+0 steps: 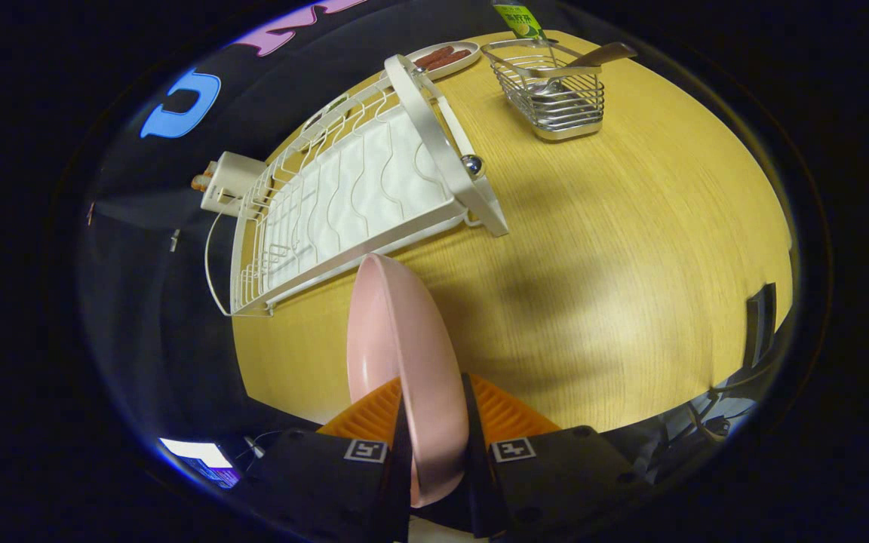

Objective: Take the plate from the dish rack, then take the spoon from the basket and place it into the plate.

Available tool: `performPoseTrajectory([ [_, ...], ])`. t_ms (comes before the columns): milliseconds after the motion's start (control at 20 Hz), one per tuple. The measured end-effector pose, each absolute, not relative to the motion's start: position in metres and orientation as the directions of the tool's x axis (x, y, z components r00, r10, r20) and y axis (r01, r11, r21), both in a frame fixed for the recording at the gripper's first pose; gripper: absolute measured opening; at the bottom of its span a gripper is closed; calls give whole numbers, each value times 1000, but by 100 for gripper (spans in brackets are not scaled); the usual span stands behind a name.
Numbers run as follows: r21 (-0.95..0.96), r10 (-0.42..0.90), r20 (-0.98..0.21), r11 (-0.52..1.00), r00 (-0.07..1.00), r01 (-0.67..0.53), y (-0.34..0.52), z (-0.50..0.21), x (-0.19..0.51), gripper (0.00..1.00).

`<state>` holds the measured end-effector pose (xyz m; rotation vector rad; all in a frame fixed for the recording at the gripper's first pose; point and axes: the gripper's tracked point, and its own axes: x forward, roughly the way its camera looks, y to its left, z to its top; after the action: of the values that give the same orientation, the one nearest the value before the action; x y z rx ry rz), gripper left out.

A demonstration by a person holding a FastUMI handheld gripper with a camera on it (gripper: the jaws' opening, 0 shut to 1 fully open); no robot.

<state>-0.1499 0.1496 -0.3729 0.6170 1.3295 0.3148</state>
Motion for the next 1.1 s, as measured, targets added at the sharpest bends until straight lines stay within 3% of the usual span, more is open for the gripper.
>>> performPoseTrajectory([
  [50,567,533,-814,816,231,114,146,-376,-150,42],
  [500,498,450,-829,864,332,74,120,-372,-132,51],
  [800,422,333,-731,906,595,12,57,-319,-85,49],
  [900,354,261,-682,935,683,-4,27,-301,-62,43],
  [1100,276,162,-628,961,761,23,-15,-286,-20,44],
])
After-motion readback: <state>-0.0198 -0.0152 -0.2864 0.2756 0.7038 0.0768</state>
